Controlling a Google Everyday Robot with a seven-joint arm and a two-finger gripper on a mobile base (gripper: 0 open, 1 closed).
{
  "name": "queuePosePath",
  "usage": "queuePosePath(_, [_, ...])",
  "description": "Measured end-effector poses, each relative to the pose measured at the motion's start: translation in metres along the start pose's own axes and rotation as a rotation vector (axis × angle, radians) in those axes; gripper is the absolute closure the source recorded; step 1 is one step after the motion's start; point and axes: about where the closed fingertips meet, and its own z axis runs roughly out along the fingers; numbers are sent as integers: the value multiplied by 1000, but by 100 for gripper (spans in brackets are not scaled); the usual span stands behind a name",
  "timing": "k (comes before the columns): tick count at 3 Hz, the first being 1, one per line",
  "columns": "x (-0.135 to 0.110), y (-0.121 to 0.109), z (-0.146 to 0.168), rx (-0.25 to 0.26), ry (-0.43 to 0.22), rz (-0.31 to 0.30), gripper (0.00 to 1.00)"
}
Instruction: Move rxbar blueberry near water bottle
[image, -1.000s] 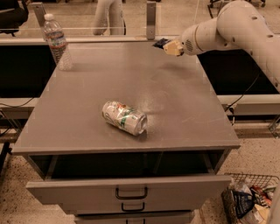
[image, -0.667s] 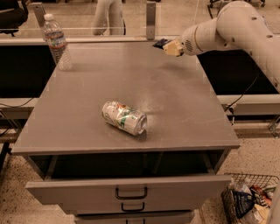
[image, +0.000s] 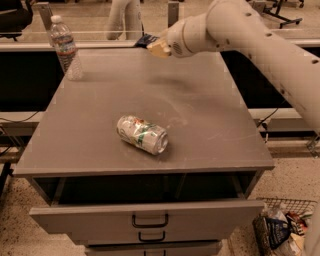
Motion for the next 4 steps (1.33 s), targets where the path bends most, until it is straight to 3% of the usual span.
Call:
queuePosePath(1, [-42,34,26,-24,-24,-84,100])
queuePosePath(2, [-58,64,57,-77,-30,-106,100])
queuePosePath(4, [-49,112,125,-201,16,-101,100])
